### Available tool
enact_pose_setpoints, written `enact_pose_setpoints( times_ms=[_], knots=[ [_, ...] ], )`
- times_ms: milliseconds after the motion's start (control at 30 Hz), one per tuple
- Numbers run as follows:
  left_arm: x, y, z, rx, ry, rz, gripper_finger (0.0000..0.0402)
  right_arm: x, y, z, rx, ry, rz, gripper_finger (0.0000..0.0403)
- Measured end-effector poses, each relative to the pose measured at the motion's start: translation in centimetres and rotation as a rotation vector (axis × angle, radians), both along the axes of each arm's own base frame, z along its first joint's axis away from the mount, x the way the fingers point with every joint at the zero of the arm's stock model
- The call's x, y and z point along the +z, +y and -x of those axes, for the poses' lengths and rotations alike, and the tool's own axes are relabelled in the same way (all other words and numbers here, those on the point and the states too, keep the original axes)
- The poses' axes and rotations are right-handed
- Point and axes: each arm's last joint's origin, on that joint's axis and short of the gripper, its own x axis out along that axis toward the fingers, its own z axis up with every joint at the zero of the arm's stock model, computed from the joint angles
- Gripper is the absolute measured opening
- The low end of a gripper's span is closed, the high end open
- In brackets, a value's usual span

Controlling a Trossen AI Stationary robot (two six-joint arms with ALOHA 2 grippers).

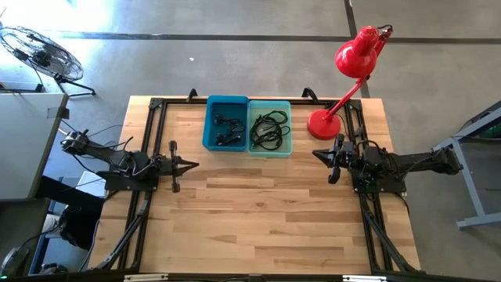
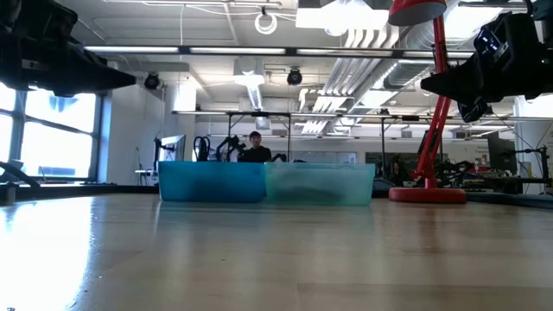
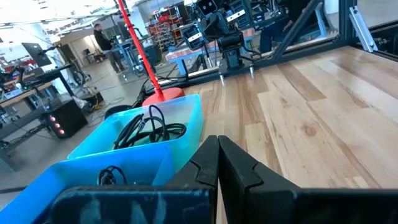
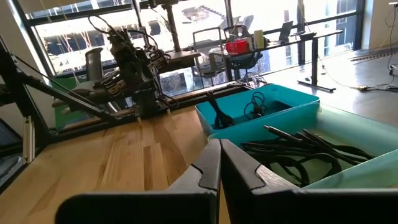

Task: Pick & Place USB Port
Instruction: Return to Home Position

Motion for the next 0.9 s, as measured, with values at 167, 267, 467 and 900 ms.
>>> enact_pose_setpoints(
  times_ms=[167, 267, 467, 900],
  knots=[
    [0.00, 0.00, 0.00, 0.000, 0.000, 0.000, 0.0000, 0.00, 0.00, 0.00, 0.000, 0.000, 0.000, 0.0000],
    [0.00, 0.00, 0.00, 0.000, 0.000, 0.000, 0.0000, 0.00, 0.00, 0.00, 0.000, 0.000, 0.000, 0.0000],
    [-0.01, 0.00, 0.00, 0.000, 0.001, 0.000, 0.0000, 0.00, 0.00, 0.00, 0.000, 0.000, 0.000, 0.0000],
    [0.00, -0.17, 0.03, -0.028, 0.001, 0.000, 0.0000, 0.00, 0.00, 0.00, 0.000, 0.000, 0.000, 0.0000]
  ],
)
